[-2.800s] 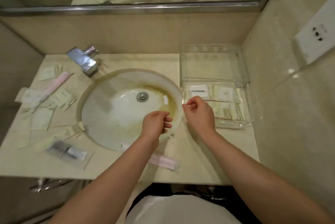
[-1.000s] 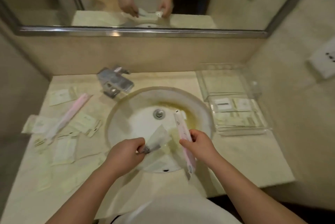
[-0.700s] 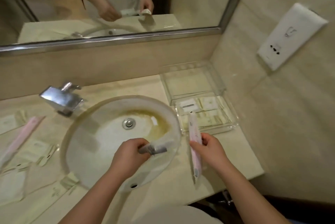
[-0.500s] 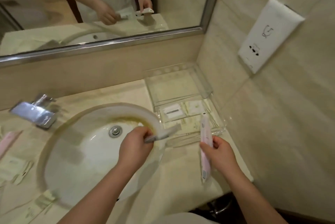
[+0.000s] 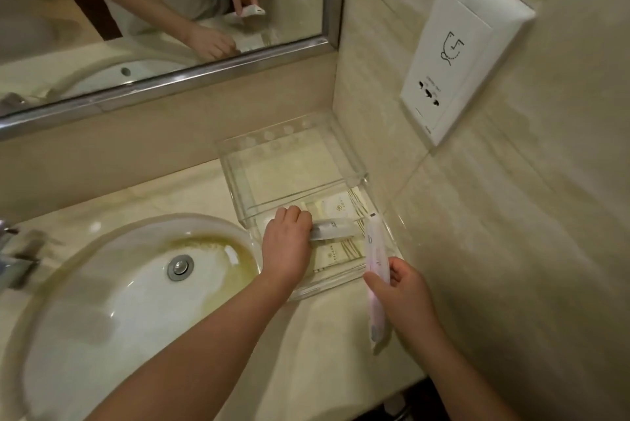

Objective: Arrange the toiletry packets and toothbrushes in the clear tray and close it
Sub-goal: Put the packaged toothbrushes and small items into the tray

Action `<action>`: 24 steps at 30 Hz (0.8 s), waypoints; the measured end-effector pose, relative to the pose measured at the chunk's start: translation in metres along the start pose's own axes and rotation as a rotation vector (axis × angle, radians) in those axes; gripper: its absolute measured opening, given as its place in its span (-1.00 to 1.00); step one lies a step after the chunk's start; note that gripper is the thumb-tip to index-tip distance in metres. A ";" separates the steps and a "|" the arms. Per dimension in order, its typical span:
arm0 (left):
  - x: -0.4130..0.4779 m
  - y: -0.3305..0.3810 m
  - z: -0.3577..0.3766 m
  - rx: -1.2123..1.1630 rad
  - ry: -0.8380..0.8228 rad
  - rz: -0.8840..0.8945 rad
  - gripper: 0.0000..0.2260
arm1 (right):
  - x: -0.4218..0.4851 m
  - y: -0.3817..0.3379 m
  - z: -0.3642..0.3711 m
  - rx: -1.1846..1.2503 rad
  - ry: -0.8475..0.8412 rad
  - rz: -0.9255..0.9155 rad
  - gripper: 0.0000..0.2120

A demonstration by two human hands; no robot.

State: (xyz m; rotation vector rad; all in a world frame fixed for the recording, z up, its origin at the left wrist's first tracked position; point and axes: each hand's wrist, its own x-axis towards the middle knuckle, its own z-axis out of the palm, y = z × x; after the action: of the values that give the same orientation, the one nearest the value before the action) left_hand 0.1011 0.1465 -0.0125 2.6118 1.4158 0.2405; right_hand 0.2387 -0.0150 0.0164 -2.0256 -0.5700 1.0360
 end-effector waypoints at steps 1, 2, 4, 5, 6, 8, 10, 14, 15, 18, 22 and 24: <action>0.000 0.001 0.004 0.014 -0.017 0.001 -0.79 | 0.002 0.001 0.000 0.001 0.001 0.015 -0.91; -0.001 0.002 0.006 0.019 -0.036 0.000 -0.78 | 0.003 0.001 0.000 0.002 0.005 0.028 -0.92; -0.004 0.002 0.008 -0.004 -0.067 -0.005 -0.69 | 0.006 0.002 0.000 0.004 0.007 0.043 -0.93; -0.005 0.001 0.007 -0.019 -0.079 -0.009 -0.63 | 0.006 0.001 0.001 0.008 0.004 0.048 -0.93; -0.007 0.000 0.006 -0.030 -0.087 -0.015 -0.58 | 0.007 0.001 0.001 0.013 0.001 0.054 -0.93; -0.011 -0.003 0.004 -0.034 -0.088 -0.042 -0.52 | 0.009 -0.001 0.002 0.026 -0.008 0.058 -0.91; -0.017 -0.003 0.000 -0.038 -0.084 -0.074 -0.46 | 0.011 -0.003 0.004 0.038 -0.013 0.058 -0.89; -0.038 0.008 -0.007 -0.078 -0.058 -0.026 -0.61 | 0.016 -0.005 0.007 0.059 -0.001 0.054 -0.88; -0.043 0.013 -0.007 -0.100 -0.068 0.024 -0.71 | 0.018 -0.004 0.007 0.067 0.006 0.053 -0.89; -0.056 0.028 -0.001 -0.141 -0.225 0.115 -0.71 | 0.020 -0.004 0.007 0.081 0.009 0.053 -0.90; -0.065 0.037 0.008 -0.111 -0.268 0.114 -0.54 | 0.024 -0.012 0.006 0.101 0.018 0.050 -0.90; -0.066 0.040 0.010 -0.076 -0.275 0.106 -0.50 | 0.027 -0.017 0.005 0.108 -0.001 0.047 -0.91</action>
State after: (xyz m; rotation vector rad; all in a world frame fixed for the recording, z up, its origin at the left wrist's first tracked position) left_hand 0.1002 0.0689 -0.0184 2.5421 1.1570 -0.0513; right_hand 0.2498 0.0157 0.0152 -1.9525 -0.4584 1.0725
